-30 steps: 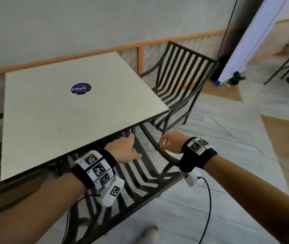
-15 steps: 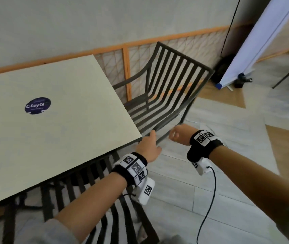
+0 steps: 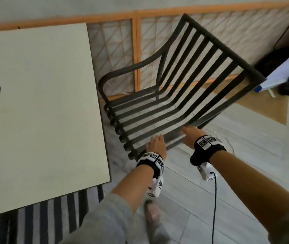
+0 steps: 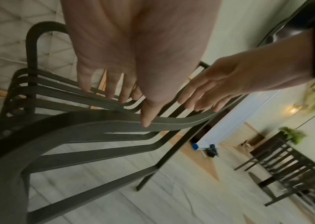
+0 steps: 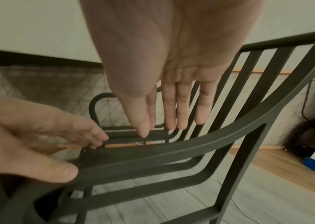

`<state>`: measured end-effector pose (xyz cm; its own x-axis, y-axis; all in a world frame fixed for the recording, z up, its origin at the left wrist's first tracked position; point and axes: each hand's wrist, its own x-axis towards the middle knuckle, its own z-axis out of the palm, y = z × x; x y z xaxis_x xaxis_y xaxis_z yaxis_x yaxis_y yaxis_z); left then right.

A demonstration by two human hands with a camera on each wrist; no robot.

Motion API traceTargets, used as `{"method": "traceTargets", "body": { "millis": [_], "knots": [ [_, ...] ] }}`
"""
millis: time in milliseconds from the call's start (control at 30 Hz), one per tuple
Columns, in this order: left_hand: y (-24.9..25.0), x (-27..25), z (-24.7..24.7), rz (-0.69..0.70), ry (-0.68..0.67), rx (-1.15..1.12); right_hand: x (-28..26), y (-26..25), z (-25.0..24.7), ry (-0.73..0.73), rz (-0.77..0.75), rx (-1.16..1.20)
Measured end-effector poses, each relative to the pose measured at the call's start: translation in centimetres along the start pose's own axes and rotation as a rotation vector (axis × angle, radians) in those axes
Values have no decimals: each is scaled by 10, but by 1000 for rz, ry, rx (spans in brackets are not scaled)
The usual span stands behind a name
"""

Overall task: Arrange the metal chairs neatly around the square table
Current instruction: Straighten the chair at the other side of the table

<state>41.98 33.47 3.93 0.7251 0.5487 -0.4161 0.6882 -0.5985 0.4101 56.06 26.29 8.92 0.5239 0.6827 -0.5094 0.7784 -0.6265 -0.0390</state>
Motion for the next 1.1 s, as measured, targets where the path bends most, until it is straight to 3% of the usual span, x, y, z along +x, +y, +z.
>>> {"method": "traceTargets", "body": {
  "millis": [167,333,467,667,867,1100],
  "knots": [
    [-10,46,24,25,-121,-25,45,32,28,125,-72,-139],
    [-25,39,26,77,-102,39,69,58,34,62,-51,-306],
    [-53,31,17,-5,-70,82,76,48,38,50,-165,-396],
    [-106,9,9,-151,33,122,72,17,47,-16,-191,-318],
    [-104,-18,16,-367,122,176,45,-5,69,38,-229,-265],
    [-112,0,18,-415,254,169,60,-17,67,105,-235,-238]
  ]
}}
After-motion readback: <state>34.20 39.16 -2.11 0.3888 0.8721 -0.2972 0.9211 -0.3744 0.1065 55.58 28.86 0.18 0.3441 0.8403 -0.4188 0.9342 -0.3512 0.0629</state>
